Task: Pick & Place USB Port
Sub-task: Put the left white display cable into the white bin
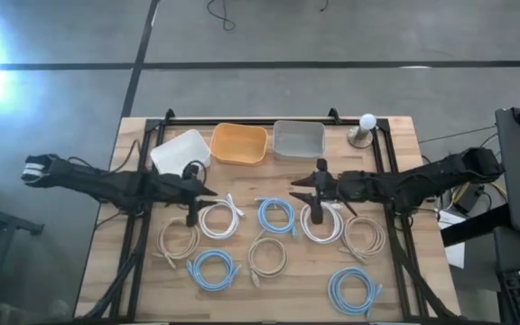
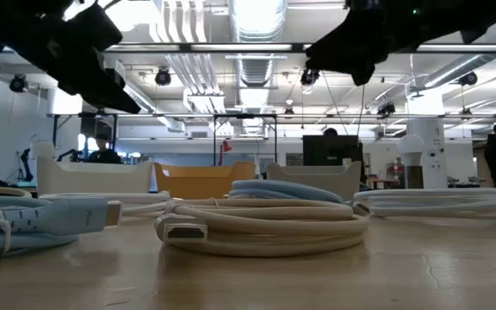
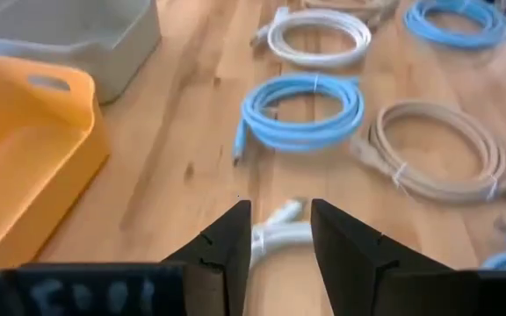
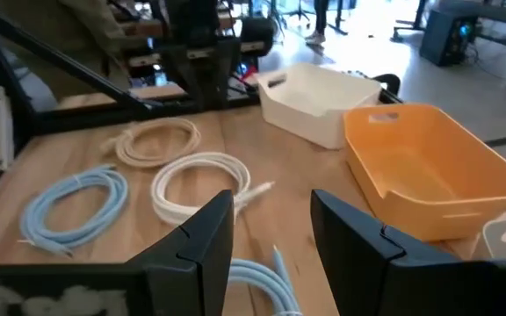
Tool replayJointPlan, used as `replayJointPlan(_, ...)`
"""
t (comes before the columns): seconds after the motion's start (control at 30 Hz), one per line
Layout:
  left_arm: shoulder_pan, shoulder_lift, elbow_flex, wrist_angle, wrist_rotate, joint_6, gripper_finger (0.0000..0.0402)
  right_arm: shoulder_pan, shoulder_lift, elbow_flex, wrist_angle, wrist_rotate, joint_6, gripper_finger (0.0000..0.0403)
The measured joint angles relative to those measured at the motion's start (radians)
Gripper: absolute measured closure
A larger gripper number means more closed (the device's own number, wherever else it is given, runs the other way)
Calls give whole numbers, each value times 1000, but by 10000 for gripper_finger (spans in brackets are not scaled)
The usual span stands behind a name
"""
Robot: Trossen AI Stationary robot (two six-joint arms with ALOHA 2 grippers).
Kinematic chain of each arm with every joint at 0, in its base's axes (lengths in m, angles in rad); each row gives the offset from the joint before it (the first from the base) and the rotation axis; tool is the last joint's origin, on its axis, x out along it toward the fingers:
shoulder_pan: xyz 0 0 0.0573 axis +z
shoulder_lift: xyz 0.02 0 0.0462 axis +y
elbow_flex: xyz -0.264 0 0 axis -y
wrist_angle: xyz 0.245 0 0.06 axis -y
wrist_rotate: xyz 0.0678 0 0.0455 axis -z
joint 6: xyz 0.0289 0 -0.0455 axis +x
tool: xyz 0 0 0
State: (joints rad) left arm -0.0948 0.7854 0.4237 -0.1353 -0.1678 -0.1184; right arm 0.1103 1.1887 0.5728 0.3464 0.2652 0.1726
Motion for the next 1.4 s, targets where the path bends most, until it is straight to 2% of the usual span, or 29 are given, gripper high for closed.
replayJointPlan(0.3, 1, 227, 2, 20, -16, -15, 275, -20, 96, -8, 1, 0, 11, 252)
replayJointPlan(0.47, 2, 334, 1, 49, -99, -21, 275, -22, 142, -8, 8, -1, 11, 252)
replayJointPlan(0.67, 12, 456, 9, 78, -101, -44, 275, -24, 170, -5, 12, -1, 11, 252)
replayJointPlan(0.9, 48, 563, 38, 78, -135, -26, 275, -24, 172, -4, 39, -1, 8, 252)
replayJointPlan(1.17, 63, 642, 61, 84, -119, -10, 276, -24, 168, -4, 54, -1, 8, 252)
replayJointPlan(1.27, 63, 658, 61, 84, -109, -10, 291, -24, 168, -4, 55, -1, 9, 252)
replayJointPlan(1.4, 62, 650, 61, 85, -107, -17, 342, -24, 168, -4, 56, -1, 9, 252)
